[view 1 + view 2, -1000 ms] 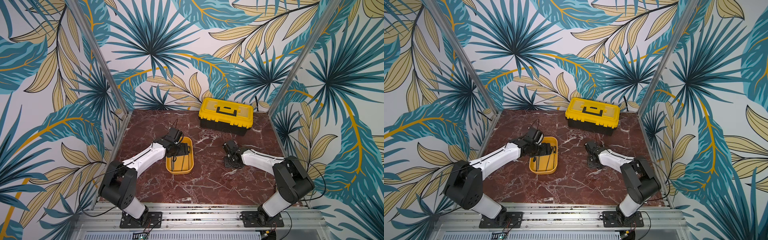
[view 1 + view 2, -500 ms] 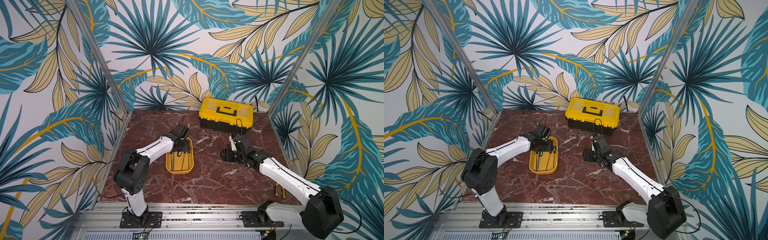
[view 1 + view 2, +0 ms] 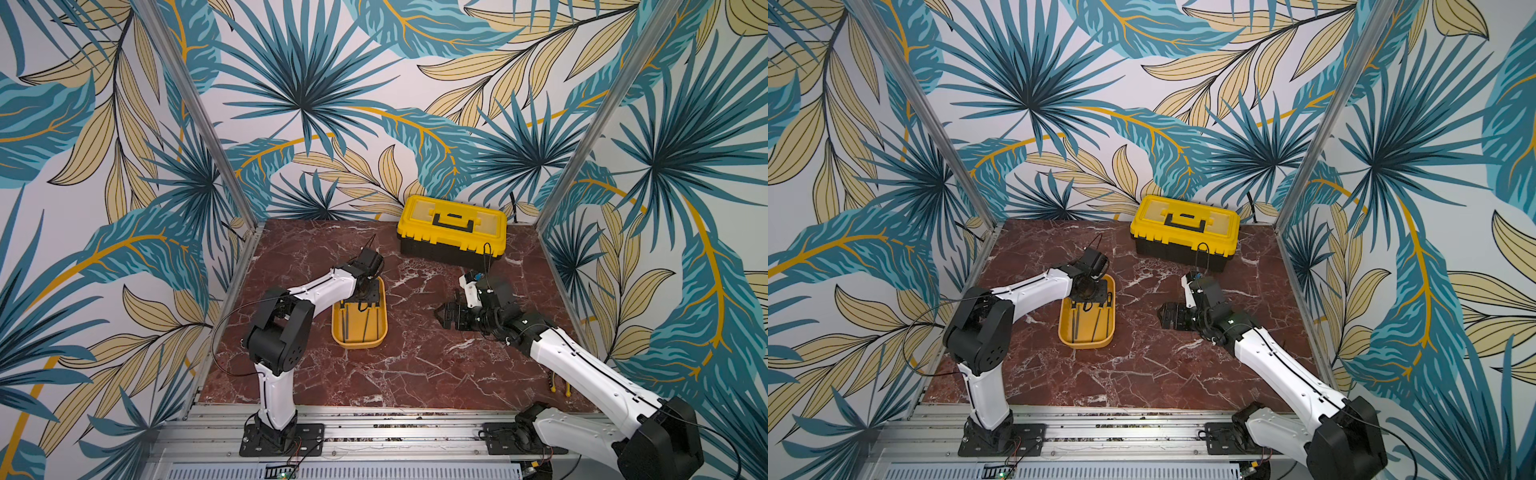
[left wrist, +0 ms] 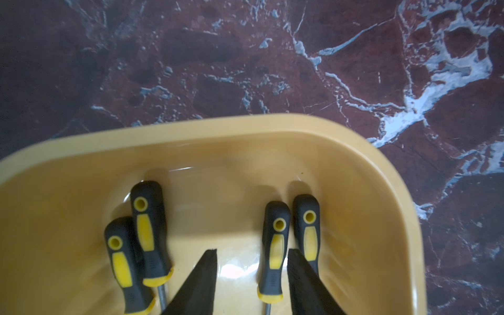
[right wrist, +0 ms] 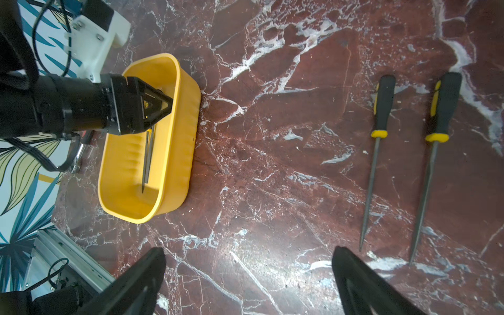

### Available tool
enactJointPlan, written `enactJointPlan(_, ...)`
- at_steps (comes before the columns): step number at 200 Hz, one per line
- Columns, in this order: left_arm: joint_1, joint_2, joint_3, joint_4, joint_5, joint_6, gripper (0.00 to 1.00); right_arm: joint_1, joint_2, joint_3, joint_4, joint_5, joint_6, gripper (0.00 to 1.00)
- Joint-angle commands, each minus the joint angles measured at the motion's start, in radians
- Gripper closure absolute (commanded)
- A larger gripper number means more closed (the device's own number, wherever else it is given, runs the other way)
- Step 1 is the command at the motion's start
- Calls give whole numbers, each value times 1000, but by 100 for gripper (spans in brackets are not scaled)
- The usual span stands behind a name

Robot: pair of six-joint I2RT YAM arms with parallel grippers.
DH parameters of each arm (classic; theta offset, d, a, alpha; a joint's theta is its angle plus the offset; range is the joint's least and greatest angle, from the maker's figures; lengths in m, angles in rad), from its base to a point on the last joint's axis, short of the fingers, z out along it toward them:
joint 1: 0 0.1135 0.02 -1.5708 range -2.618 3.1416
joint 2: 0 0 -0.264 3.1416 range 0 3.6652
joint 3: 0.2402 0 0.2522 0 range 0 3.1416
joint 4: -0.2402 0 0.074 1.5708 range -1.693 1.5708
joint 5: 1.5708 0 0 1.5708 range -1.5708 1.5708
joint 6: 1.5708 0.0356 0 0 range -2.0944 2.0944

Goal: Take the file tool out of the storage box
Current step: Pick up the file tool from the storage box.

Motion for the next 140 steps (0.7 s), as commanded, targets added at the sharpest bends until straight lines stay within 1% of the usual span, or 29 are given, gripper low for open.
enactJointPlan(1,-3,20,46,8,-12,24,55,6,-9,-19,18,-9,10,0)
enactJointPlan(81,-4,62,58,33,22,38,58,6,-11,-25,9,23,5,0)
enactJointPlan(140,-8,63,48,49,40,46,62,6,-8,-27,9,23,3,0)
